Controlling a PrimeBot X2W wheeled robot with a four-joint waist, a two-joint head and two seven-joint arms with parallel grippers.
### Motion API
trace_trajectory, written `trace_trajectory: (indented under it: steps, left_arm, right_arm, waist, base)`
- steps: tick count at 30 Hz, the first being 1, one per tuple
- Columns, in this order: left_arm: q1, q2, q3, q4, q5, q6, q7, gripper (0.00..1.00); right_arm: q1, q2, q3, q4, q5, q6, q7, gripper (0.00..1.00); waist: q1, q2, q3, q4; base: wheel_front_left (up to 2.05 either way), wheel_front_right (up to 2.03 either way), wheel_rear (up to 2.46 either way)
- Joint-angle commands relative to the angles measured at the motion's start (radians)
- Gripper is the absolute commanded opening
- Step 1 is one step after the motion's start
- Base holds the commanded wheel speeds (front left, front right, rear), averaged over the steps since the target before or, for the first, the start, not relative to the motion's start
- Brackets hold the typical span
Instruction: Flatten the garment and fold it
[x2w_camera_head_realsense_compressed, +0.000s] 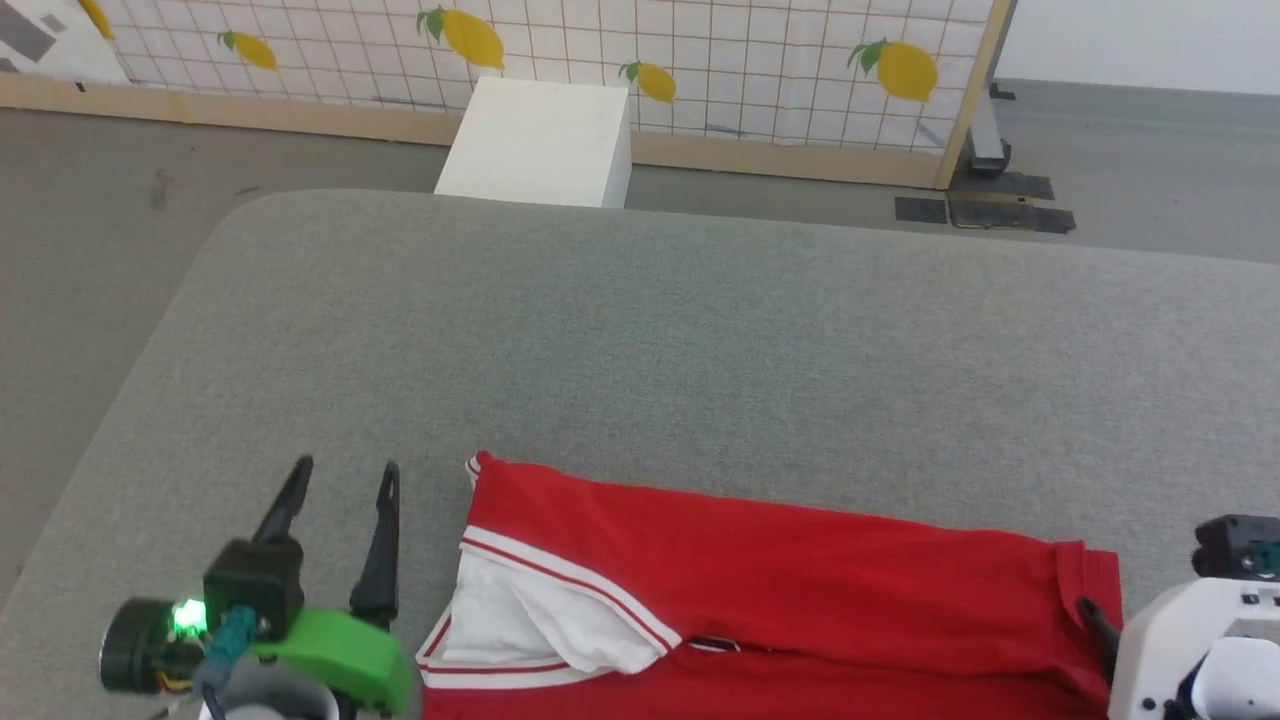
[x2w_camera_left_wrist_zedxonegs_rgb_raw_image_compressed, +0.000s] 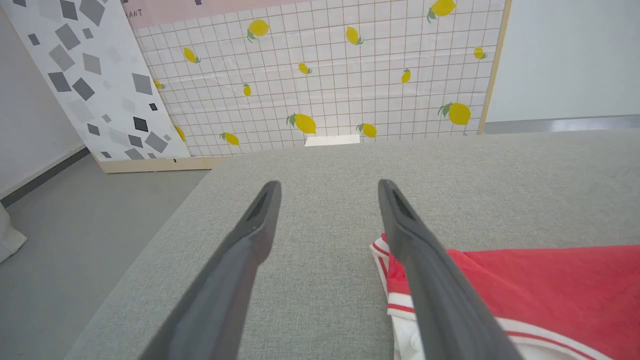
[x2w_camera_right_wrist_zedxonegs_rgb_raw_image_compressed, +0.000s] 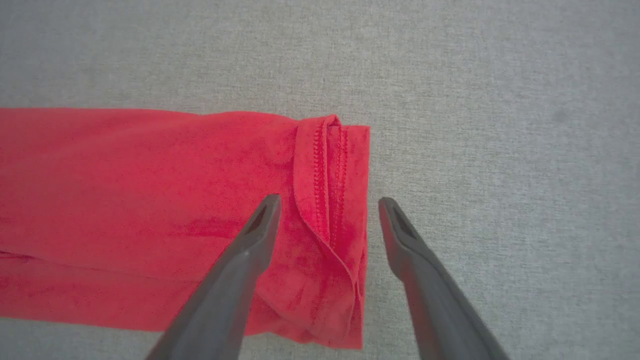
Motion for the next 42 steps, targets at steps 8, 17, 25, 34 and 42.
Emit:
trace_trajectory:
  steps: [8, 17, 25, 34, 42]
  left_arm:
    - [0.04, -0.034, 0.015, 0.031, 0.137, -0.047, -0.005, 1.0]
    - [0.021, -0.056, 0.013, 0.05, 0.202, -0.087, -0.005, 1.0]
    - [0.013, -0.076, 0.026, 0.06, 0.233, -0.106, -0.005, 1.0]
    - [0.019, -0.094, 0.04, 0.084, 0.244, -0.124, -0.005, 1.0]
    - [0.033, -0.098, 0.046, 0.102, 0.239, -0.141, -0.005, 1.0]
  right_arm:
    - [0.005, 0.05, -0.08, 0.048, -0.041, -0.001, 0.017, 1.0]
    - [0.017, 0.062, -0.109, 0.101, -0.051, -0.001, 0.097, 1.0]
    - [0.02, 0.063, -0.04, 0.126, 0.012, -0.001, 0.119, 0.0]
    - [-0.006, 0.063, -0.044, 0.082, 0.002, -0.001, 0.091, 0.0]
    - [0.006, -0.052, -0.179, 0.078, -0.066, -0.001, 0.036, 0.0]
  waist:
    - [0.0, 0.0, 0.028, 0.03]
    - [0.0, 0.0, 0.074, 0.055]
    - [0.0, 0.0, 0.11, 0.059]
    - [0.0, 0.0, 0.088, 0.05]
    - [0.0, 0.0, 0.043, 0.044]
  base:
    - [0.0, 0.0, 0.0]
    - [0.0, 0.0, 0.0]
    - [0.0, 0.0, 0.0]
    - [0.0, 0.0, 0.0]
    - [0.0, 0.0, 0.0]
